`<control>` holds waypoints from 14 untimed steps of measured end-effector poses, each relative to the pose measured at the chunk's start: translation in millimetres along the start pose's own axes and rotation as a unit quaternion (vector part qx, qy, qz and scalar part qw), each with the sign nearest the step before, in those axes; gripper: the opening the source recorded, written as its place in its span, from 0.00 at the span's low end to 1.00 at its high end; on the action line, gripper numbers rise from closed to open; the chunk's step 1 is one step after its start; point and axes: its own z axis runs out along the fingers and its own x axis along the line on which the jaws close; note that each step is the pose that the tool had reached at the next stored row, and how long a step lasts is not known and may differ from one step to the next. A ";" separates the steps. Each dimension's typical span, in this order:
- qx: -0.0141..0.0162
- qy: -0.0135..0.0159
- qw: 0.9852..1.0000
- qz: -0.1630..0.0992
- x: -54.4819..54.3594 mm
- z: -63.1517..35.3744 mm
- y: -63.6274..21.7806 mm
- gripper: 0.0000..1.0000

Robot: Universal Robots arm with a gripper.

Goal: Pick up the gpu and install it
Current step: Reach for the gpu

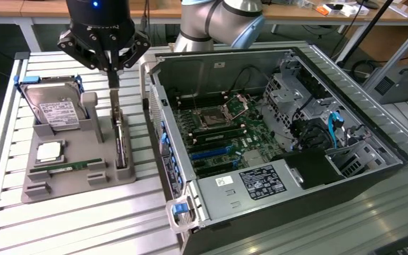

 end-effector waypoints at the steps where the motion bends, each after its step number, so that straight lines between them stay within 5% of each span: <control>1: 0.000 0.000 1.000 0.000 0.4 0.0 -2.2 0.11; 6: 0.000 0.000 1.000 0.000 1.7 -0.4 -12.1 0.11; 14: 0.000 0.000 1.000 0.000 1.7 -0.4 -12.3 0.11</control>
